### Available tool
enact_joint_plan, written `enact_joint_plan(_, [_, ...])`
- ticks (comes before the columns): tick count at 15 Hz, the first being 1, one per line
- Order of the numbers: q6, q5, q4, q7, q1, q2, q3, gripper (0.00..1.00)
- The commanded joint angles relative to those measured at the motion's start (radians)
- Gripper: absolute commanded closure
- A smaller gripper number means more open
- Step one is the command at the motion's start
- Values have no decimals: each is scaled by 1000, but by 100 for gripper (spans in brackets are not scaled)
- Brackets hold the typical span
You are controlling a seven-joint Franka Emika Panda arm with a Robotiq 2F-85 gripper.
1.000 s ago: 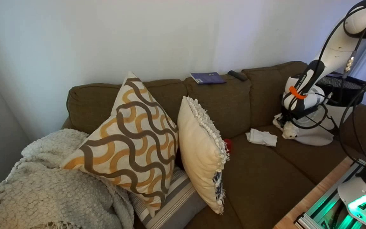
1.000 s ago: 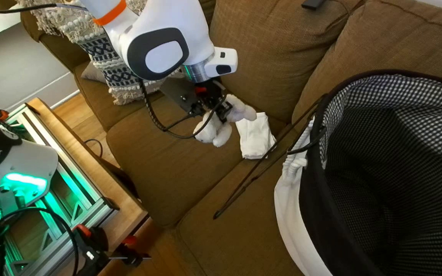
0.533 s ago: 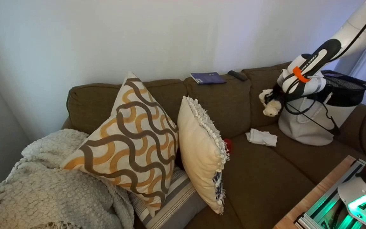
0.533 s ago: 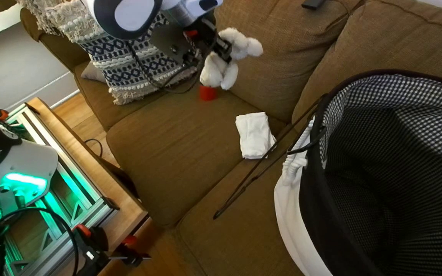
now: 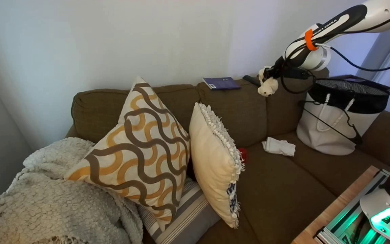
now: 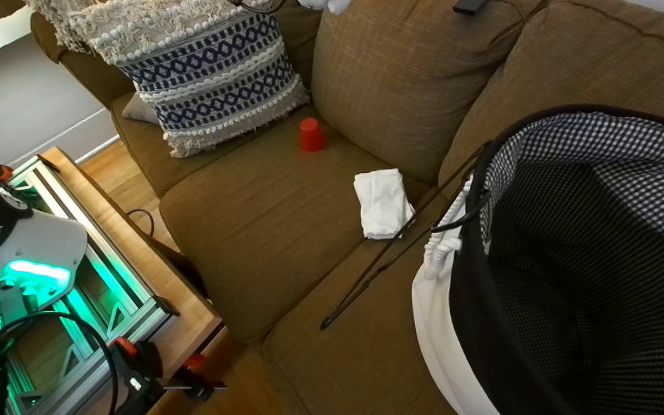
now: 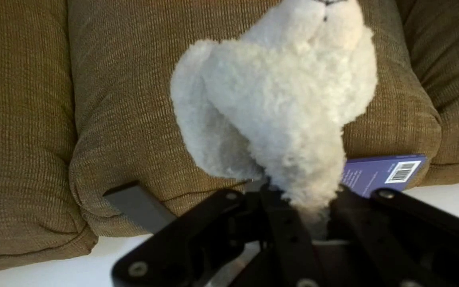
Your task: Pick up the white toy and put it on the top middle brown cushion on the couch
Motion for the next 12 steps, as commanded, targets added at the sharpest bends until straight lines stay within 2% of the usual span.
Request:
enact_joint_plan(1, [0,1,2,-2,-7,5,1,85])
enact_joint_plan(3, [0,1,2,-6,-15,17,2,85])
enact_joint_plan(4, [0,1,2,-7,-17,21,2,96])
enact_joint_plan(7, [105,35,84,79,23,62,4,96])
enact_joint_plan(8, [123,31,124,122,50,72,-13,96])
enact_joint_plan(10, [98,-10,228,218,138,92,-107,96])
enact_joint_plan(11, [68,31,300,213,230,108,-202,96])
enact_joint_plan(12, [39,23,370,238,269,134,-252,96])
